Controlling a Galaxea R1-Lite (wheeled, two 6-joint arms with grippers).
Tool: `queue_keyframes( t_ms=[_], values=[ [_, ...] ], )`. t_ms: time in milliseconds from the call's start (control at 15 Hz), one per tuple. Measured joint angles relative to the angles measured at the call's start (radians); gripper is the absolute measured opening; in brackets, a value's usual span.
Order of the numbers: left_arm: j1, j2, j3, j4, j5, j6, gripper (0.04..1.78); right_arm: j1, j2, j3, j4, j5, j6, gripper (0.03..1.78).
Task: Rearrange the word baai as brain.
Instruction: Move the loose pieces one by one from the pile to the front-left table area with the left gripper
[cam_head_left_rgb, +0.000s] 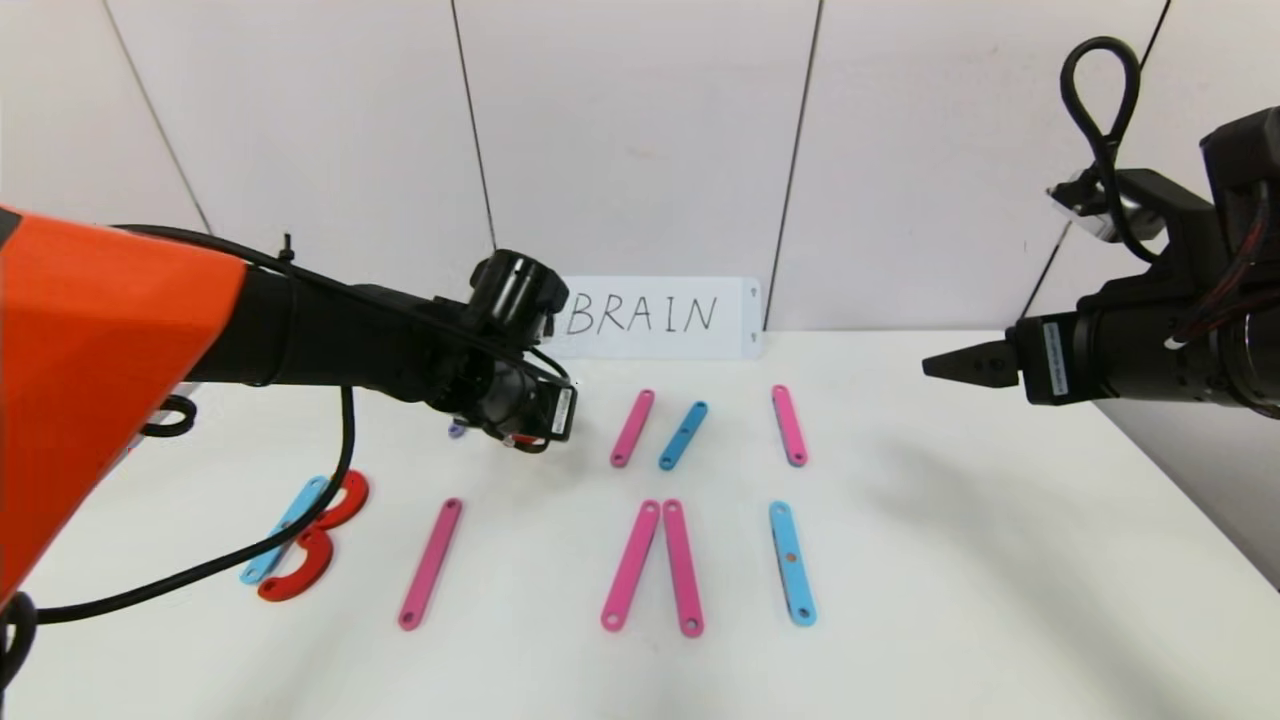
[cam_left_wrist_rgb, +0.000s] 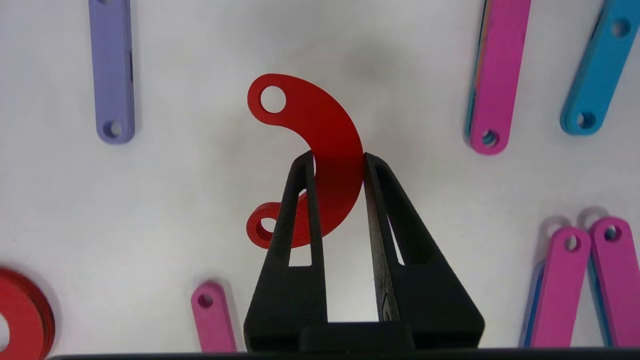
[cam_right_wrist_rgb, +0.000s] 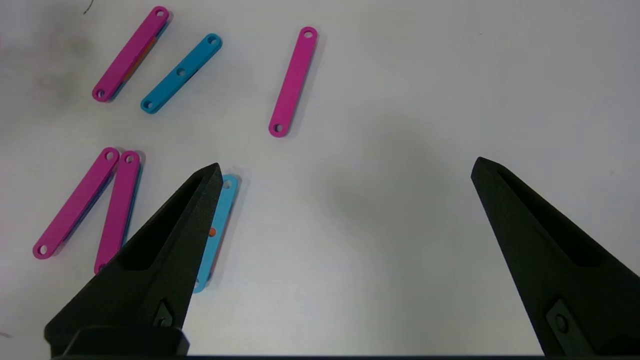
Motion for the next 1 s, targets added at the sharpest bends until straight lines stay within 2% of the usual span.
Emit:
queue_keyframes(
  t_ms=[600, 1000],
  values=[
    [-0.051, -0.208, 0.304, 0.023, 0.027, -0.074, 0.29, 0.019, -0.006, 0.008, 0.0, -0.001, 0.0, 1.74],
    [-0.056, -0.193, 0.338, 0.014, 0.027, -0.12, 0.29, 0.023, -0.017, 0.013, 0.0, 0.0, 0.0, 1.74]
  ],
)
